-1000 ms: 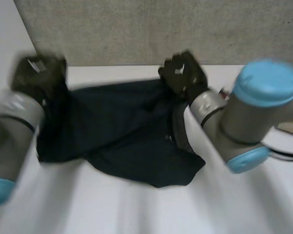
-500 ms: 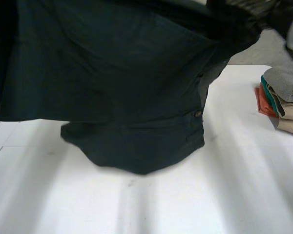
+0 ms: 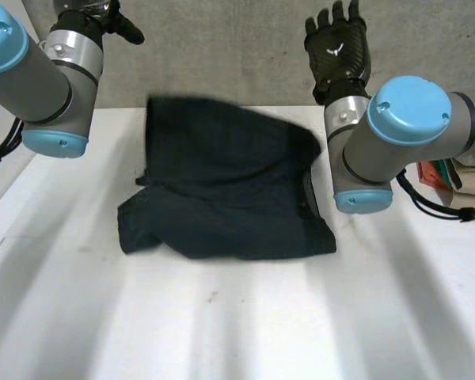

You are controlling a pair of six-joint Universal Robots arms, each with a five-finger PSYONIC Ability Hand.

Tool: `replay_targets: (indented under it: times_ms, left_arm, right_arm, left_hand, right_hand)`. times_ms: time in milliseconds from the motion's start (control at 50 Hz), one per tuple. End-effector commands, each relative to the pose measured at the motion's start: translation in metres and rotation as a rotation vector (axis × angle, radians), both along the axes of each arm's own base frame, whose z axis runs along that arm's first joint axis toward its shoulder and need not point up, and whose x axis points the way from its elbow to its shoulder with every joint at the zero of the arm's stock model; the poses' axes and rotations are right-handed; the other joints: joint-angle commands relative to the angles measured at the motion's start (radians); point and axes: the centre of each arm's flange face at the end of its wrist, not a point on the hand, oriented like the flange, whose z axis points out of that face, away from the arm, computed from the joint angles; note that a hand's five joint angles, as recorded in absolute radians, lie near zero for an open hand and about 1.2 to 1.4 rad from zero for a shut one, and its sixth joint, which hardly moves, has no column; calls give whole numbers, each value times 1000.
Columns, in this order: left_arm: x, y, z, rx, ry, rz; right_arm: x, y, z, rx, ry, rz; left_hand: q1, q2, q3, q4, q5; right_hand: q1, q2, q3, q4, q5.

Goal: Fold the laundry.

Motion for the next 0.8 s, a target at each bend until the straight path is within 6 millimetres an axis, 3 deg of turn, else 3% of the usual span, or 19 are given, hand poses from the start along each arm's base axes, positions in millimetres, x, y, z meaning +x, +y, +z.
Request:
replay_targets:
  times_ms: [20,100,160,180,340,420,480,640,800]
  left_arm:
    - [10,26,-16,168,-55,27]
    - [19,54,-36,295,-124,43]
    - [25,84,-61,430,-207,34]
    - [29,100,-73,504,-242,25]
    - [44,180,-139,856,-400,-52]
    - [49,193,-165,933,-437,-65]
    - [51,188,-176,941,-435,-53]
    - [50,147,-197,869,-417,-7]
    - [42,122,-198,775,-427,14]
  right_arm:
    - [-16,28,3,212,54,115]
    - [-32,50,0,351,133,167]
    - [-47,70,-9,476,185,192]
    - [-51,74,-12,507,196,196]
    - [-83,122,-51,780,274,266]
    - [-90,141,-79,849,324,341]
    - [-89,144,-94,841,340,362]
    - [-80,132,-136,767,345,355]
    - [-68,111,-145,628,286,312]
  left_hand:
    - [-14,-31,-33,-27,-48]
    - [-14,-31,-33,-27,-48]
    - [-14,-31,-33,-27,-48]
    - [88,71,69,75,54]
    - [591,574,572,578,557]
    - [624,606,604,611,589]
    - [612,595,593,599,578]
    - [478,460,458,465,443]
    - [418,401,399,406,384]
  right_hand:
    - [-46,-32,-28,-30,-48]
    - [-46,-32,-28,-30,-48]
    - [-46,-32,-28,-30,-48]
    - [-34,-21,-16,-19,-36]
    - [445,458,462,460,442]
    - [635,649,653,650,633]
    - [633,646,651,648,631]
    - [460,473,477,475,457]
    - [331,344,349,346,329]
